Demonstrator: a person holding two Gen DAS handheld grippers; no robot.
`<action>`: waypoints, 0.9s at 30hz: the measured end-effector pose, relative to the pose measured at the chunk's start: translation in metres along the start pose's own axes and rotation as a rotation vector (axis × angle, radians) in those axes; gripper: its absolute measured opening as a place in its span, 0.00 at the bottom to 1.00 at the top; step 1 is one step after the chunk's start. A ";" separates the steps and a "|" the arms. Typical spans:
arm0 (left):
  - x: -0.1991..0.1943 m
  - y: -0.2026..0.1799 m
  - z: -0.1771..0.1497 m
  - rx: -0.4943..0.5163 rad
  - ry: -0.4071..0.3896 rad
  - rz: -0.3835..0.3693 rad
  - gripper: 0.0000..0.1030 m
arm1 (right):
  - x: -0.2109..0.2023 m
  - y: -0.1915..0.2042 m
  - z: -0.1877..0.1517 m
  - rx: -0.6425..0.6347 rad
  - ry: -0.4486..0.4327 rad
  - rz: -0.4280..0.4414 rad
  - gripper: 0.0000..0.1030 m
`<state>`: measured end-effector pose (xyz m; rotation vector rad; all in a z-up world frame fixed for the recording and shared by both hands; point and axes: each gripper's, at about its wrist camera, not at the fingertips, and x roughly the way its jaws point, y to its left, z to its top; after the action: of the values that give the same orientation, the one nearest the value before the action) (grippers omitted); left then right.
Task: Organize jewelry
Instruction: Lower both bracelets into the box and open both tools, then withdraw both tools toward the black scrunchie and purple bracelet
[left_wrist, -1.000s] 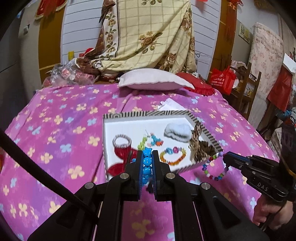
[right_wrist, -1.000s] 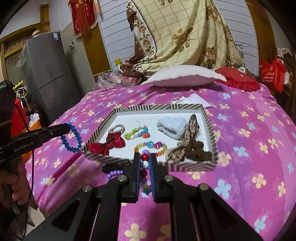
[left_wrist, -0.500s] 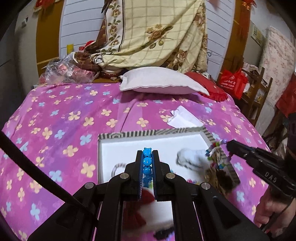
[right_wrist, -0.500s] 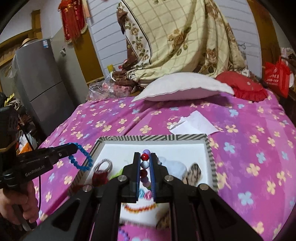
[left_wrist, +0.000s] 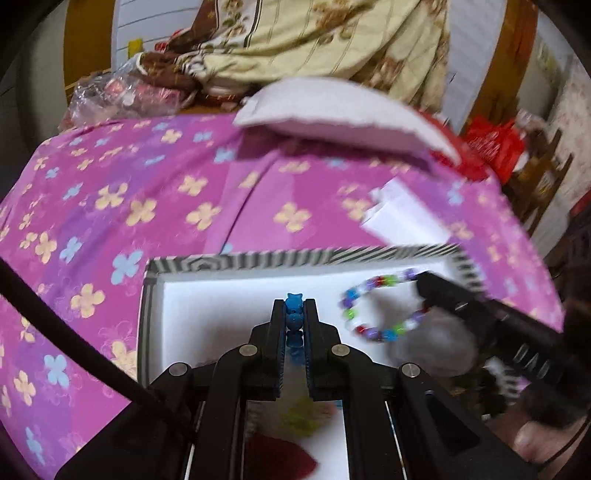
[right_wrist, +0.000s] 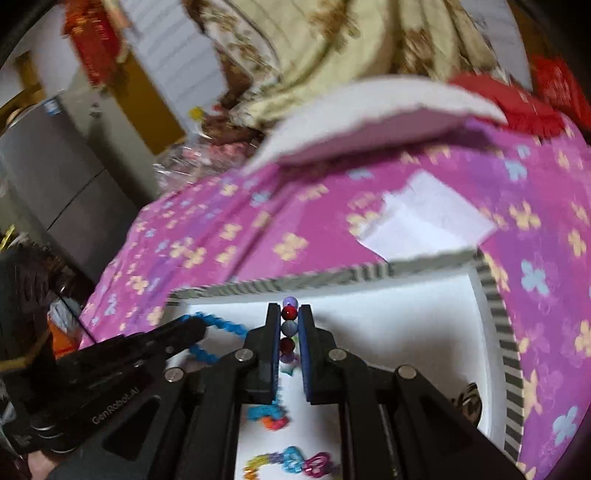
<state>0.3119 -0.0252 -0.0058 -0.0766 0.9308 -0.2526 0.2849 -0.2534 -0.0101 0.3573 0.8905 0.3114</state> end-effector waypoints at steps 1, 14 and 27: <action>0.003 0.002 -0.001 0.007 0.001 0.023 0.00 | 0.005 -0.009 0.000 0.038 0.024 -0.019 0.09; -0.044 0.022 -0.024 -0.017 -0.006 0.042 0.19 | -0.071 0.006 -0.035 -0.018 -0.045 0.003 0.20; -0.139 0.015 -0.160 0.085 -0.093 0.005 0.24 | -0.141 0.006 -0.180 -0.186 0.061 -0.111 0.24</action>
<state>0.1071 0.0306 0.0048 -0.0080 0.8268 -0.2812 0.0567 -0.2741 -0.0134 0.1265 0.9294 0.3010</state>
